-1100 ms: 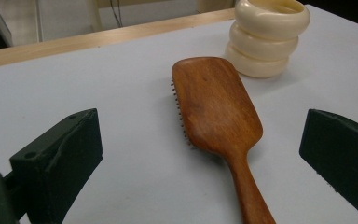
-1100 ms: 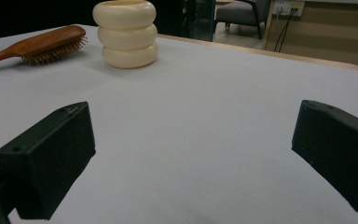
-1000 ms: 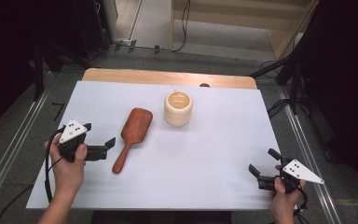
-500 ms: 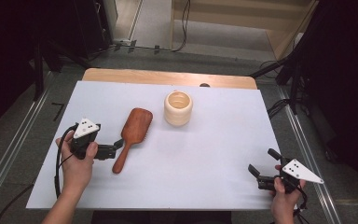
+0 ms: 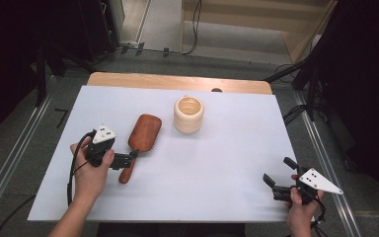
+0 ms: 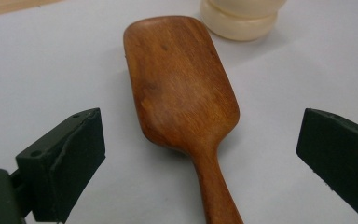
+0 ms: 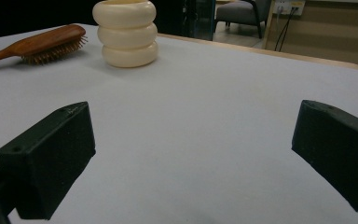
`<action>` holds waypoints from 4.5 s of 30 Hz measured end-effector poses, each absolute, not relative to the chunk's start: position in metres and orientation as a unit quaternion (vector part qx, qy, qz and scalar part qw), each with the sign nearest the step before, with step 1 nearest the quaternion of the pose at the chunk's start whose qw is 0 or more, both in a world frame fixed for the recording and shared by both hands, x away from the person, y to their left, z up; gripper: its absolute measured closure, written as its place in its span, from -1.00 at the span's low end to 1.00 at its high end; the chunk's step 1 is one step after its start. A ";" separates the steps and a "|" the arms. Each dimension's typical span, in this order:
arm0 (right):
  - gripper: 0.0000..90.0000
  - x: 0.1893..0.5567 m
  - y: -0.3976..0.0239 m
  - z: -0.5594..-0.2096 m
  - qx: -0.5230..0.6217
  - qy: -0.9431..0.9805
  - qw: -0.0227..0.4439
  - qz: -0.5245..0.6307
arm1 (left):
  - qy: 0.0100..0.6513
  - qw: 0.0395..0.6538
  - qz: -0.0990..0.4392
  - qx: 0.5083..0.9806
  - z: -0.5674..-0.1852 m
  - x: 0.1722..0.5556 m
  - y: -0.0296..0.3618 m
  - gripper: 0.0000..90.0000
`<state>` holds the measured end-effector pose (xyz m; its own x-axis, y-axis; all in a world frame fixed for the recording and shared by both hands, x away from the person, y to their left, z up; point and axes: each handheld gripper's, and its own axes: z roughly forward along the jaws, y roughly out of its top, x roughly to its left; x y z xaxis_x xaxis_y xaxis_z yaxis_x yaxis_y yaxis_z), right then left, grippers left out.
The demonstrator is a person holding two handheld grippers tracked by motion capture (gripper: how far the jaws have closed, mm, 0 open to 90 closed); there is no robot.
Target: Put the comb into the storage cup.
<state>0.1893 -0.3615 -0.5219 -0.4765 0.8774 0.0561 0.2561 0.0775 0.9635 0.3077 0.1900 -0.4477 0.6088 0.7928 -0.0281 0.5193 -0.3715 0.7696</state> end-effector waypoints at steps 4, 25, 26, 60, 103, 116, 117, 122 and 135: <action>-1.00 0.189 -0.361 -0.522 0.421 0.674 0.291 0.532 | 0.418 0.364 0.175 0.814 -0.452 0.310 0.181 -0.75; -1.00 0.189 -0.362 -0.522 0.421 0.674 0.291 0.533 | 0.467 0.258 0.153 0.832 -0.478 0.317 0.164 -0.50; -1.00 0.189 -0.361 -0.522 0.422 0.674 0.291 0.532 | 0.470 0.255 0.154 0.831 -0.479 0.317 0.164 -0.45; -1.00 0.190 -0.360 -0.522 0.422 0.677 0.294 0.527 | 0.490 0.258 0.153 0.818 -0.488 0.316 0.159 0.60; -1.00 0.198 -0.323 -0.485 0.389 0.702 0.283 0.524 | 0.448 0.469 0.205 0.733 -0.470 0.281 0.197 0.61; -1.00 0.219 -0.287 -0.451 0.381 0.706 0.280 0.527 | 0.421 0.491 0.210 0.733 -0.463 0.274 0.194 0.61; -1.00 0.220 -0.285 -0.449 0.379 0.706 0.279 0.529 | 0.419 0.492 0.210 0.734 -0.463 0.274 0.193 0.61; -1.00 0.228 -0.266 -0.437 0.366 0.712 0.281 0.530 | 0.414 0.495 0.214 0.733 -0.462 0.272 0.189 0.61; -1.00 0.243 -0.223 -0.422 0.349 0.713 0.260 0.549 | 0.403 0.506 0.210 0.733 -0.458 0.268 0.183 0.61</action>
